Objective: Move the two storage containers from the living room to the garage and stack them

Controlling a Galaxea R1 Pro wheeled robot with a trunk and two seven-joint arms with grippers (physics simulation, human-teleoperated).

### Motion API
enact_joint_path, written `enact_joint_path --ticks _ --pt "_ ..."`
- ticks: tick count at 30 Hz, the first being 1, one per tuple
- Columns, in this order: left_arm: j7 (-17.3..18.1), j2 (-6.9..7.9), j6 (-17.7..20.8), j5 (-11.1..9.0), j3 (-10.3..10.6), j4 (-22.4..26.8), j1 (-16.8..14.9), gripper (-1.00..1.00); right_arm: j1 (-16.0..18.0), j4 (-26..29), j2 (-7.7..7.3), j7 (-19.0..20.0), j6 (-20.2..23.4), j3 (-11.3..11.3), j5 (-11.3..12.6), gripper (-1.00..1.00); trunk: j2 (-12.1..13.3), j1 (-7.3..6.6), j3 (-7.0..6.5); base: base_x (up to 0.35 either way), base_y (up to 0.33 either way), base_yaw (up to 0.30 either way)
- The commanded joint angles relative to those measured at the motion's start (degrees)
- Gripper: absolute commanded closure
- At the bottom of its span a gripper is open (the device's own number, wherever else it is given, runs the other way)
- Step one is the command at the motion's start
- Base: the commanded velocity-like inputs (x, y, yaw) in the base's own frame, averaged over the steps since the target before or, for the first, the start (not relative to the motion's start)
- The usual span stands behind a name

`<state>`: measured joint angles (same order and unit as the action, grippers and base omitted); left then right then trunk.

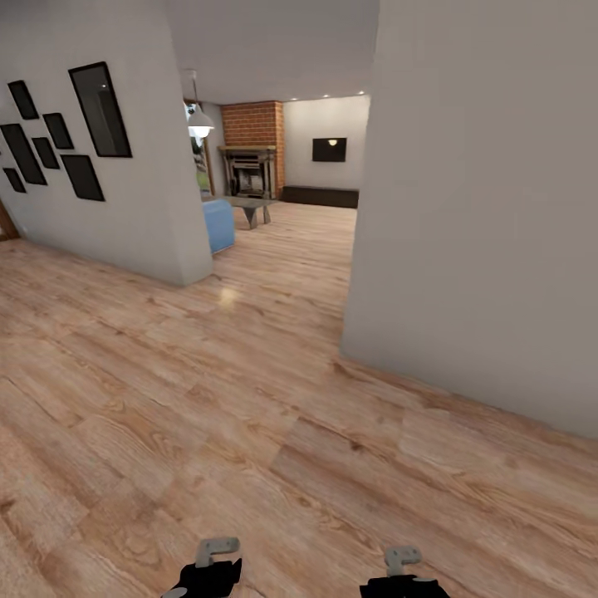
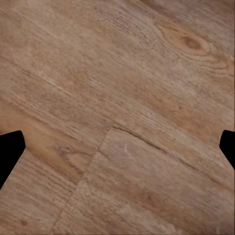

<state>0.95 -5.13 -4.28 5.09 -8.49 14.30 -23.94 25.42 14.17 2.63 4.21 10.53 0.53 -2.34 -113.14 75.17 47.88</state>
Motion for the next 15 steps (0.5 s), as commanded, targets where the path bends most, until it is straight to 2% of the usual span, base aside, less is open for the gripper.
enact_joint_path --ticks 1,6,15 --pt "0.10 -0.05 -0.20 0.53 -0.47 -0.06 -0.05 -1.00 -0.02 0.16 -0.01 0.14 0.37 0.04 -0.24 -1.00 -0.02 0.03 0.05 0.344 0.000 0.250" --pt "0.10 -0.05 -0.20 0.53 -0.47 -0.06 -0.05 -1.00 -0.02 0.16 -0.05 0.17 0.37 0.01 -0.22 -1.00 -0.02 0.03 0.05 0.344 0.000 0.128" --pt "0.10 -0.04 -0.20 0.53 -0.47 -0.06 -0.05 -1.00 -0.02 0.16 -0.03 0.12 0.37 0.06 -0.21 -1.00 -0.02 0.03 0.05 0.344 0.000 0.021"
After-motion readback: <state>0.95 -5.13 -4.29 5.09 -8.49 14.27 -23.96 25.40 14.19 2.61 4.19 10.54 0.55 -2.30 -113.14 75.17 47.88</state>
